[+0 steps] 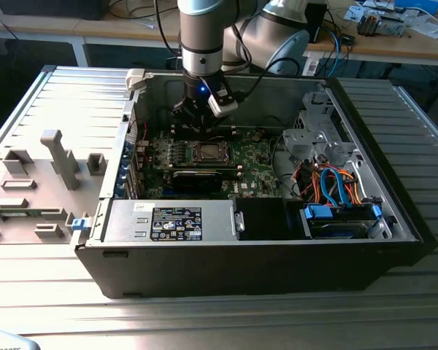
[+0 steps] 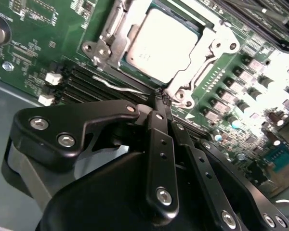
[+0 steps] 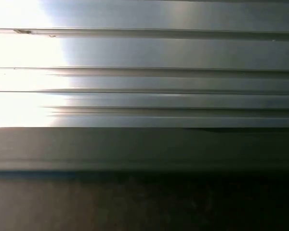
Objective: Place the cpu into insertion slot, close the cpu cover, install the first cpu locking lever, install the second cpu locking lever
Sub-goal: 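Install the first cpu locking lever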
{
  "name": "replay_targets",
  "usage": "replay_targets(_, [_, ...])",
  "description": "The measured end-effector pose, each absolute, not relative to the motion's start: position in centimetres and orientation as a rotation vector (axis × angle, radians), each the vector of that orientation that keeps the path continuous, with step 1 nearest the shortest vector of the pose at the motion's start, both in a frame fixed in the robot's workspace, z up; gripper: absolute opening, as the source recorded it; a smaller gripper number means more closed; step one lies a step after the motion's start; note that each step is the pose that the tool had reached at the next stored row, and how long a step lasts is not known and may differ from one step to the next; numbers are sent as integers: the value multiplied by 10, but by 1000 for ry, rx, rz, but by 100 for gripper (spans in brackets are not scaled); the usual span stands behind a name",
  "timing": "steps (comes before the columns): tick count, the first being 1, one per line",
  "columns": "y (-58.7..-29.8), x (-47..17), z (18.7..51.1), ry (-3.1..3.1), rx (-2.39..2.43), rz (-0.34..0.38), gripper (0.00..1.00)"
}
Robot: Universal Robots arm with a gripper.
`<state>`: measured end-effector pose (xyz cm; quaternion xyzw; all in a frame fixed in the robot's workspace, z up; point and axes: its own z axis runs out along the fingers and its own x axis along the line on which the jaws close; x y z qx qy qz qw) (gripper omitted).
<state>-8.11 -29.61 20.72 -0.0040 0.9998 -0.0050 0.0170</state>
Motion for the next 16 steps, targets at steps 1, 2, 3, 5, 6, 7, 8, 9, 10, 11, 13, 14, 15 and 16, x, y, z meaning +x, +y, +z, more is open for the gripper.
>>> replay_targets(1, [-296, -79, 207, 3108, -12, -16, 11])
replay_targets(2, [-296, -76, 206, 3108, -13, -16, 11])
replay_targets(3, [-296, -75, 205, 3108, -13, -16, 11])
replay_targets(5, [-296, -71, 204, 3108, -13, -16, 11])
replay_targets(6, [-296, -70, 204, 3108, -12, -16, 11])
replay_targets(7, [-296, -67, 203, 3108, -13, -16, 11])
replay_targets(8, [-296, -65, 203, 3108, -13, -16, 11])
replay_targets(9, [-296, -64, 202, 3108, -13, -16, 11])
replay_targets(10, [-296, -63, 202, 3108, -13, -16, 11])
replay_targets(11, [-296, -61, 202, 3108, -13, -16, 11])
replay_targets(13, [-296, -57, 200, 3108, -13, -16, 11])
replay_targets(14, [-296, -56, 200, 3108, -13, -16, 11])
replay_targets(15, [-296, -54, 200, 3108, -13, -16, 11])
replay_targets(16, [-296, -54, 200, 3108, -13, -16, 11])
